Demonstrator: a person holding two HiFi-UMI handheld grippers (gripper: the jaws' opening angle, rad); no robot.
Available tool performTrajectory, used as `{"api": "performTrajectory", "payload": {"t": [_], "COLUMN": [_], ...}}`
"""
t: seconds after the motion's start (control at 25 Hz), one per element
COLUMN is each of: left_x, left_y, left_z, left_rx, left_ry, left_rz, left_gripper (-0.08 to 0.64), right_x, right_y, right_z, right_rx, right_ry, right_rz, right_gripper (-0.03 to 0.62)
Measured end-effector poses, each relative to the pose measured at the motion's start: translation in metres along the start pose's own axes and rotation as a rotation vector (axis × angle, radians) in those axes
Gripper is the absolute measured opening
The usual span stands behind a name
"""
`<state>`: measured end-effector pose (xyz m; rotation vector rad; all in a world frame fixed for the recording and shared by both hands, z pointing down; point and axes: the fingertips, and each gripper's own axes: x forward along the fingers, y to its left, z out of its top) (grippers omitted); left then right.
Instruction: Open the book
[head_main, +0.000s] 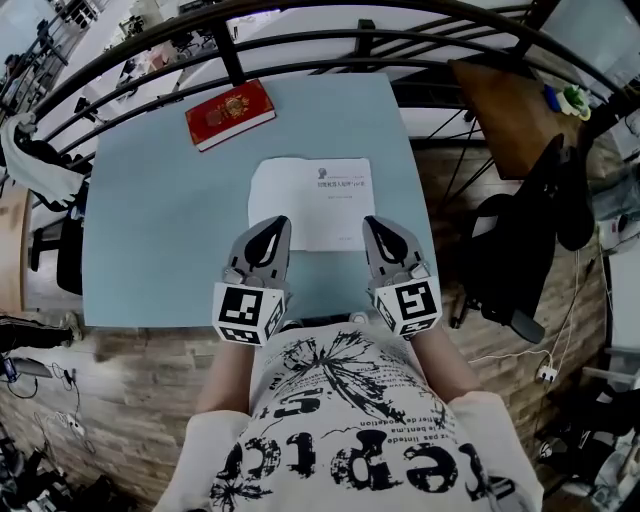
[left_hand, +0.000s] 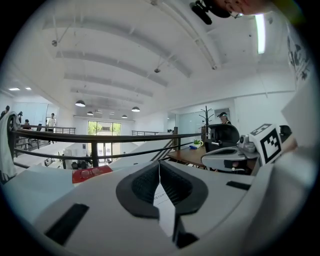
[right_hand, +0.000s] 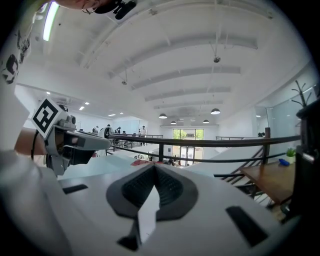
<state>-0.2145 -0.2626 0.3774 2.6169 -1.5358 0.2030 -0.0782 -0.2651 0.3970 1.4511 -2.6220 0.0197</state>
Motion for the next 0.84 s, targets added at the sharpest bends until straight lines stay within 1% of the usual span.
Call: {"api": "performTrajectory", "payload": {"t": [0.12,0.28,0.44,0.64,0.84], "left_x": [0.0,0.001,0.002,0.004,0.008], "left_y": [0.0,0.006,0.009,0.012,0.019], "left_z": [0.0,-0.004,-0.012,-0.014,-0.012], "left_rx": [-0.001,-0.012,-0.031,-0.036,-0.057], "left_ry": [0.002,0.013,0.02,0.027,0.013], "left_rz": [-0.007,0.008,0.002,0.005,0.012], "left_gripper": [0.021,0.021,0.021,0.021,0.021], "right_x": [0.003,0.007,0.007,0.01,0.016], "right_y": [-0.001,-0.004,-0.005,-0.006,-0.007], "right_z": [0.004,0.008,0.006,0.01,0.011], "right_rx": [-0.008,-0.017,-0.019,-0.021,-0.01], "right_ry": [-0.004,-0.004,0.001,-0.008,-0.016], "right_rz": [0.003,-0.009,-0.021,-0.023,-0.017], "right_gripper": [0.009,0.009,0.009,0.009,0.009]}}
